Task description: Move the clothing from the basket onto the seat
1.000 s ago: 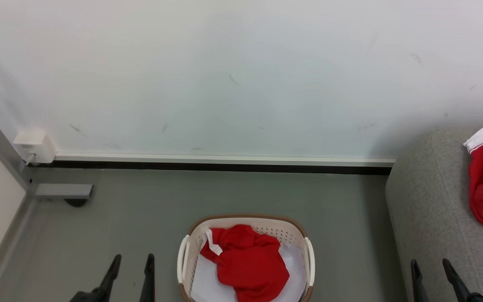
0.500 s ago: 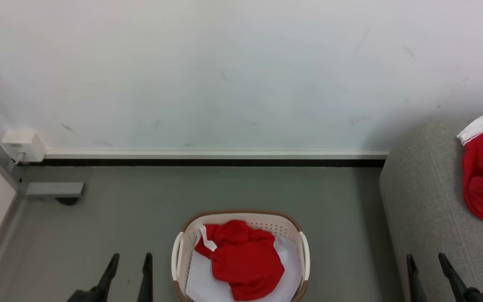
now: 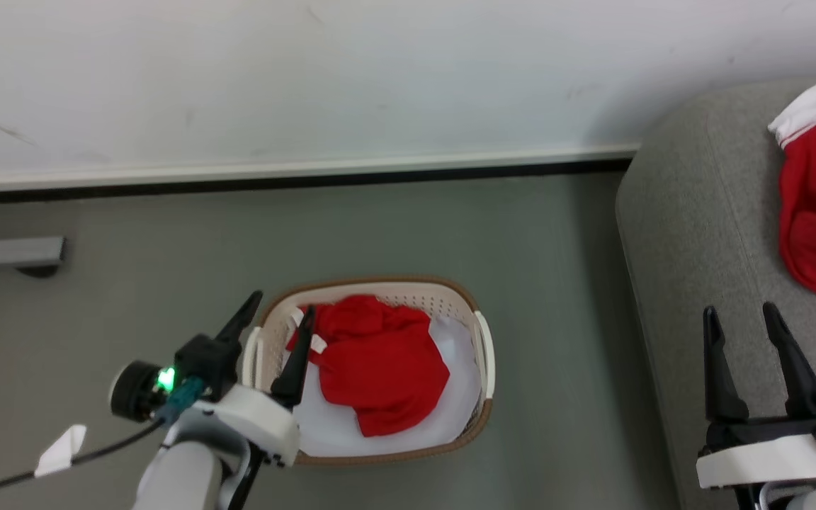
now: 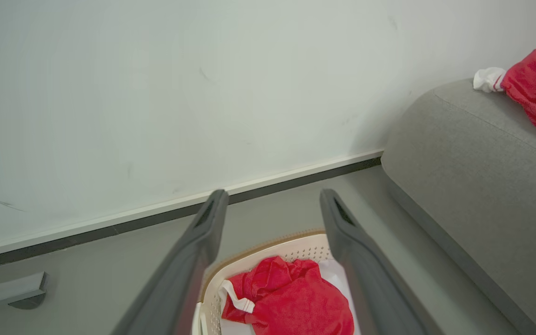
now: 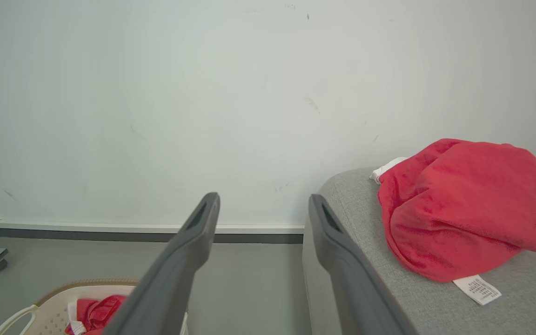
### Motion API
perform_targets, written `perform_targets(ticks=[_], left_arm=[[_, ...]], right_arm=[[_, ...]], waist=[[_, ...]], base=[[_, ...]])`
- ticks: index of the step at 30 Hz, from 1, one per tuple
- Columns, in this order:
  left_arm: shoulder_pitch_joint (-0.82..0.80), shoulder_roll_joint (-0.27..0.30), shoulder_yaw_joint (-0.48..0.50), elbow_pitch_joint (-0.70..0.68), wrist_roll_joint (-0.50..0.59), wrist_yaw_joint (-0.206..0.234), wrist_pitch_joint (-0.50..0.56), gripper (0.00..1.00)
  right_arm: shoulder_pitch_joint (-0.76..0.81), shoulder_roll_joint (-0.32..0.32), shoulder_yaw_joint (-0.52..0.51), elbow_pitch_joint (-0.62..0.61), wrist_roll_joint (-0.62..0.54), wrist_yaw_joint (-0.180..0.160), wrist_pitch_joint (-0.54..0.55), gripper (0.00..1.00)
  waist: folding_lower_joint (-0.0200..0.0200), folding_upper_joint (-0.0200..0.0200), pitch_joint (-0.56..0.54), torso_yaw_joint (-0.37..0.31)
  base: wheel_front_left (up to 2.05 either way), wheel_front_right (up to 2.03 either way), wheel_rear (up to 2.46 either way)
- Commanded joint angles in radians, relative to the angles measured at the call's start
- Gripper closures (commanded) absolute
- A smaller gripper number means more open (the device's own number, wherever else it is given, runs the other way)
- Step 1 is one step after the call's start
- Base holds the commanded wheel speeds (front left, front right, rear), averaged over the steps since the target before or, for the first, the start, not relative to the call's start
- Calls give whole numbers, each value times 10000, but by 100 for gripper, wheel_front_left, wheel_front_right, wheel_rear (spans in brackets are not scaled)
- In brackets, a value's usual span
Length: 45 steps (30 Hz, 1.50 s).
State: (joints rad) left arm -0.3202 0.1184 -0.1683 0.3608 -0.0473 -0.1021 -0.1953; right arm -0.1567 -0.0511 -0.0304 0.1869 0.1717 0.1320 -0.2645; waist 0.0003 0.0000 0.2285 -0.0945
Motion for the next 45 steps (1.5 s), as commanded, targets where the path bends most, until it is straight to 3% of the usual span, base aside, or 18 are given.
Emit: perform_targets(ticks=[1, 15, 24, 33, 45], left_arm=[[-541, 139, -173, 262, 166, -74, 192, 0], [-4199, 859, -1938, 2547, 532, -282, 1785, 0], [-5897, 1228, -3281, 3964, -51, -284, 2869, 0], [-7216, 1613, -3585, 4963, -151, -286, 3190, 0], [-8249, 1974, -4017, 5616, -171, -287, 3138, 0]], right_arm=[[-330, 4, 35, -185, 73, -25, 3, 0], [-2006, 6, 206, -1194, 476, -25, 2, 0], [-2553, 10, 572, -1692, 555, -25, 4, 0], [-2738, 8, 955, -2150, 628, -25, 2, 0], [-2748, 7, 1223, -2305, 785, -26, 2, 0]], waist=[[-3, 0, 1285, -631], [-3, 0, 4180, -1604], [-3, 0, 5615, -1966], [-3, 0, 6722, -2108], [-3, 0, 7316, -2272]], base=[[0, 0, 0], [0, 0, 0], [0, 0, 0], [0, 0, 0], [0, 0, 0]])
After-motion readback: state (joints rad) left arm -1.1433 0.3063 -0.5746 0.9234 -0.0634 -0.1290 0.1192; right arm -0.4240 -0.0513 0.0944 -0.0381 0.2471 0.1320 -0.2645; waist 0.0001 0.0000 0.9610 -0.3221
